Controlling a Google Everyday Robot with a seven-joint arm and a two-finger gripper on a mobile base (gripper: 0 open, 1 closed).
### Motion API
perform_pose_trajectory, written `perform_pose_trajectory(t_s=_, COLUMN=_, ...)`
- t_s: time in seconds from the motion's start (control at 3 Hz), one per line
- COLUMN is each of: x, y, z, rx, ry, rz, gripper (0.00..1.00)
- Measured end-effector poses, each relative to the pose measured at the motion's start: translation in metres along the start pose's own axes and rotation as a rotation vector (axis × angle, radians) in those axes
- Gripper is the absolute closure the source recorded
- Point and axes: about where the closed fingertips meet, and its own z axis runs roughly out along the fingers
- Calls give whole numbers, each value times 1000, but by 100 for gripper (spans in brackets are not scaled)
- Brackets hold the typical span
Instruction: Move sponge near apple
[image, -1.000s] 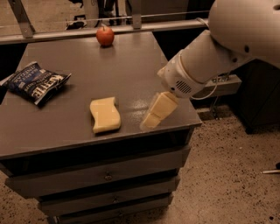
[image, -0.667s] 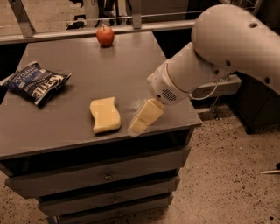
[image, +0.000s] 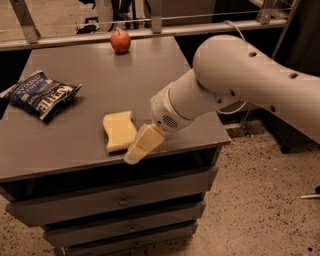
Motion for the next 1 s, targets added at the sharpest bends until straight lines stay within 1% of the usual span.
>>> perform_pose_trajectory(t_s=0.33, x=-10, y=6, z=12, rx=-15, ry=-28, rz=12, gripper=16)
perform_pose_trajectory(t_s=0.67, x=-11, y=10, z=19, rx=-22, ry=-41, rz=24, gripper=41)
perform_pose_trajectory(t_s=1.0, x=-5, y=10, z=21, rx=-17, ry=-39, rz=38, gripper=64)
